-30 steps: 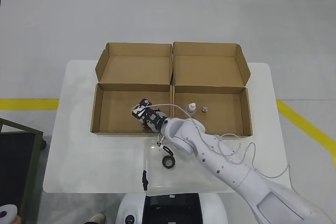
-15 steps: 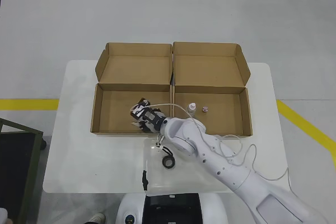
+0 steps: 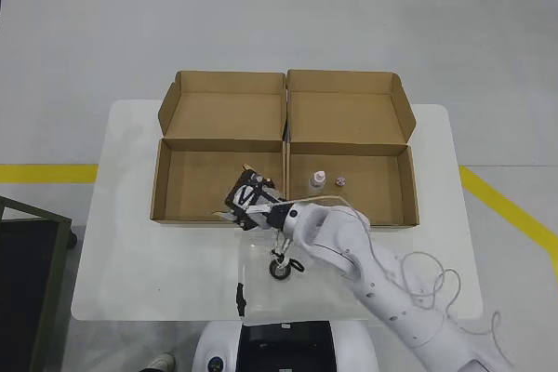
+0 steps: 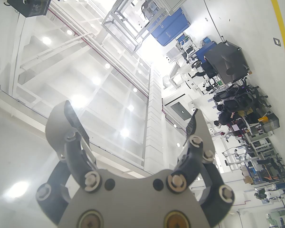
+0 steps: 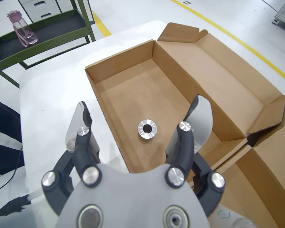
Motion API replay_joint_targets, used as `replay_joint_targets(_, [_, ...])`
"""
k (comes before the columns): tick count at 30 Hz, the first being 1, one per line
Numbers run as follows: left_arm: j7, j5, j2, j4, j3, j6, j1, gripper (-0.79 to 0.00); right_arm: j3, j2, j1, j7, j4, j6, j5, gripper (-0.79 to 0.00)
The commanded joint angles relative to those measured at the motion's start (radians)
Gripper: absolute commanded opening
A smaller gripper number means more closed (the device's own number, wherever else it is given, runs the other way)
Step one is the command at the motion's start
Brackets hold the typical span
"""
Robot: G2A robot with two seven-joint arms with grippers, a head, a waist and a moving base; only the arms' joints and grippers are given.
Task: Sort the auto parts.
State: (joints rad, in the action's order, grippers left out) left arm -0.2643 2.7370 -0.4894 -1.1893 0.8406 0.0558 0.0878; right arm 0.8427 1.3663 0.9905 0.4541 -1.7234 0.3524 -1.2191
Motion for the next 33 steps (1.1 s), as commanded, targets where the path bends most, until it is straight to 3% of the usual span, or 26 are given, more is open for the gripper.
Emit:
replay_joint_targets(1, [0.000,0.000,0.000,0.000,0.000,0.000,0.000,0.000,0.030,-0.013,0.048,0.001,-0.056,0.035,-0.012,-0.132])
replay_joint_targets(10, [0.000,0.000,0.000,0.000,0.000,0.000,0.000,0.000,0.154,-0.067,0.221,0.015,-0.205,0.232,-0.042,-0.022])
replay_joint_targets(21, [0.000,0.000,0.000,0.000,0.000,0.000,0.000,0.000,0.296,-0.120,0.389,-0.080,-0.245,0.397,-0.192,-0.018])
replay_joint_targets(33, [0.000,0.000,0.000,0.000,0.000,0.000,0.000,0.000,0.332,-0.161,0.503,-0.198,-0.305,0.490,-0.433,-0.015])
